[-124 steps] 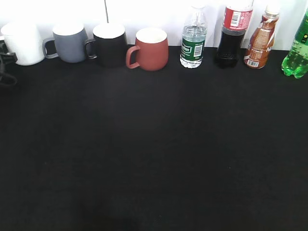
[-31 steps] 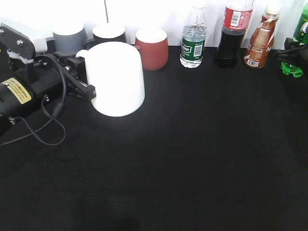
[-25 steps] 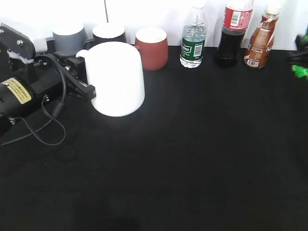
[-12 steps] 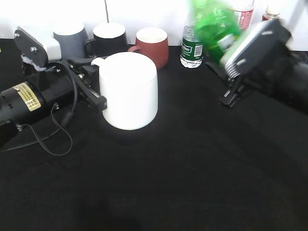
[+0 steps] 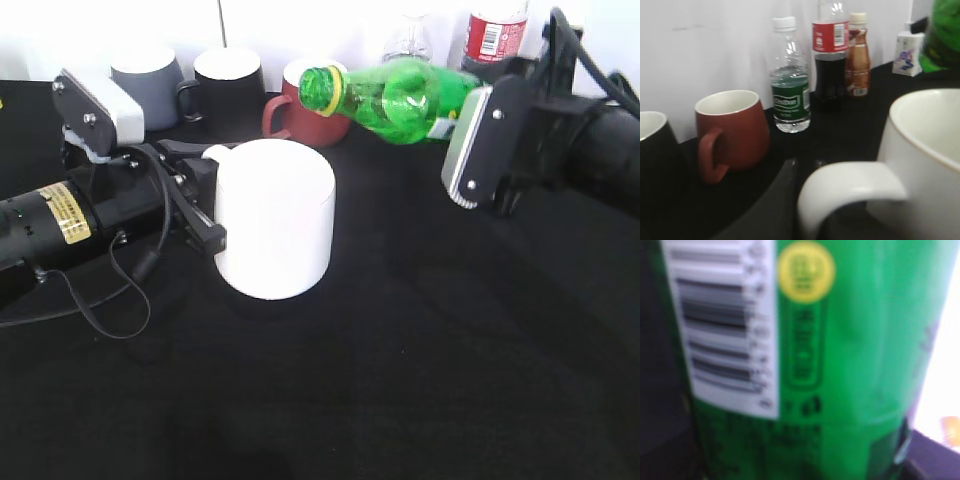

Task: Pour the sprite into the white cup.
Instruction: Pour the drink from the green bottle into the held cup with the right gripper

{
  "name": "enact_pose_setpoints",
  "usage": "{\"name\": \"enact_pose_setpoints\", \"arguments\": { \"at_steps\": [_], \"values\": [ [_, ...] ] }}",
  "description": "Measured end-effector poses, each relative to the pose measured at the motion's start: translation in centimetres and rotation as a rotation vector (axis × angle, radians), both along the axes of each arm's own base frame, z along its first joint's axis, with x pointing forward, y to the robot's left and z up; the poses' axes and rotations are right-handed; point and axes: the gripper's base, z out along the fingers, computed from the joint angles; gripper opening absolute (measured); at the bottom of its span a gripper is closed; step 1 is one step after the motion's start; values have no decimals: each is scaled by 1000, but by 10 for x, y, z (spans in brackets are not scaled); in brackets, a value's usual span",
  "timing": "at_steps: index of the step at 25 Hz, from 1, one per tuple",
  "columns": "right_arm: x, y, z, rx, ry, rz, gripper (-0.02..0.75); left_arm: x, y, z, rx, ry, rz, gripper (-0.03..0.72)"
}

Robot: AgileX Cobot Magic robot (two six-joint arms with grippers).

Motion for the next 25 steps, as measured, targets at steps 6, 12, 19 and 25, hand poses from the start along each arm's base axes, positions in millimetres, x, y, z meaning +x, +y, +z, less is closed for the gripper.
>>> {"name": "enact_pose_setpoints", "arguments": {
  "at_steps": [6,12,19,25],
  "values": [
    [7,4,13,-133,-135,42,425,0,0,-1,3,7,5,57],
    [8,6,15,-210,-185,66,425,0,0,-1,2,7,8,57],
    [11,8,22,-257,-229,77,423,0,0,-1,2,7,8,57],
    [14,8,23,-292,-234,80,417,0,0,-1,2,7,7,57]
  ]
}}
